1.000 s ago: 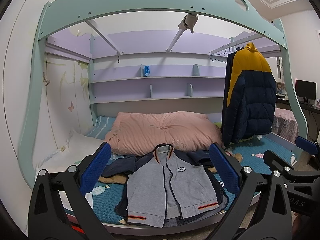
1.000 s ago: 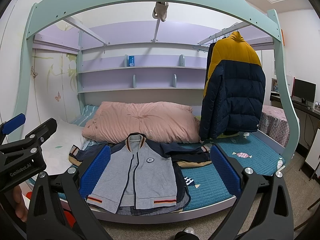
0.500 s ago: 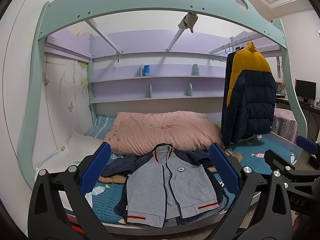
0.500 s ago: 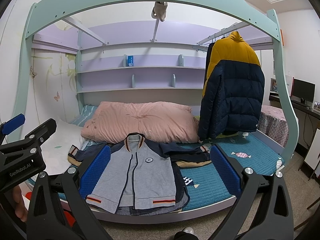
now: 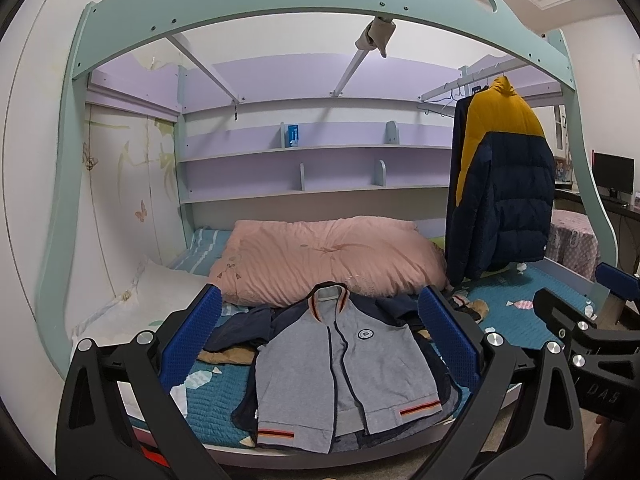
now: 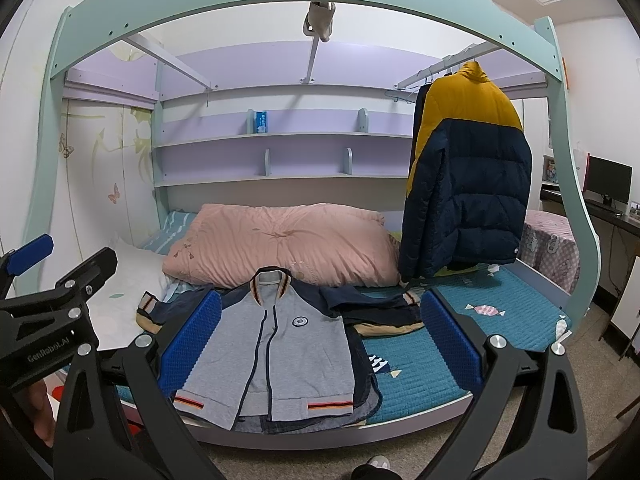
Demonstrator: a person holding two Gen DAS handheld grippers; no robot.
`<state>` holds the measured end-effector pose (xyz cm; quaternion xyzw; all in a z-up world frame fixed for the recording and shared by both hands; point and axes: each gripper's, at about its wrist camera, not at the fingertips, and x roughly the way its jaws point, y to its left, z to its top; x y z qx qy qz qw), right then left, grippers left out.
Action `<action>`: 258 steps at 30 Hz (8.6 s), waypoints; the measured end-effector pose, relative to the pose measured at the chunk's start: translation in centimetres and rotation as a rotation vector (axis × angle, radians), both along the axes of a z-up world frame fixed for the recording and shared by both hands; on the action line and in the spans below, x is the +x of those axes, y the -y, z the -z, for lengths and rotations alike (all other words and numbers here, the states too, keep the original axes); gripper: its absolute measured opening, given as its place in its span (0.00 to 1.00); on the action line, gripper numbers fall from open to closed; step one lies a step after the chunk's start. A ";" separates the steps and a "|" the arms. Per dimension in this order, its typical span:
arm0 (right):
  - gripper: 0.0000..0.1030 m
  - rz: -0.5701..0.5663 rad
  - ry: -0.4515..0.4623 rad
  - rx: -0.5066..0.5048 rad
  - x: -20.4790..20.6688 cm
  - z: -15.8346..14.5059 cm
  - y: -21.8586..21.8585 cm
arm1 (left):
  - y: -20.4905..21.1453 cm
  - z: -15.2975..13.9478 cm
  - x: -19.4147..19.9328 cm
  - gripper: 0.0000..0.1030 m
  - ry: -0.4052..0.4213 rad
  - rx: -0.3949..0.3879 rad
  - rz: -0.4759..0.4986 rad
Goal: Fold large clothes
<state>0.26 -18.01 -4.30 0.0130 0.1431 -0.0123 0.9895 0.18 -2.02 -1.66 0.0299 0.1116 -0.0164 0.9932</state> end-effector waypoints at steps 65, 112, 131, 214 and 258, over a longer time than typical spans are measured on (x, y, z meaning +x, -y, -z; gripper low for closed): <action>0.33 -0.402 -0.682 0.134 49.8 33.2 -16.8 | -44.2 35.7 50.9 0.66 -0.764 -0.635 -0.435; 0.20 -0.604 -0.736 0.427 55.0 35.8 -22.8 | -28.8 14.6 51.0 0.05 -0.242 -0.633 0.161; 0.22 -0.004 -0.579 0.246 45.7 33.7 14.3 | 2.2 34.6 62.3 0.05 -0.678 -0.570 0.323; 0.61 -0.536 -0.512 0.304 51.6 29.9 -11.1 | -21.9 35.0 54.2 0.82 -0.770 -0.580 -0.017; 0.44 -0.158 -0.744 0.314 55.3 36.4 7.6 | -19.1 37.8 61.4 0.03 -0.885 -0.291 -0.023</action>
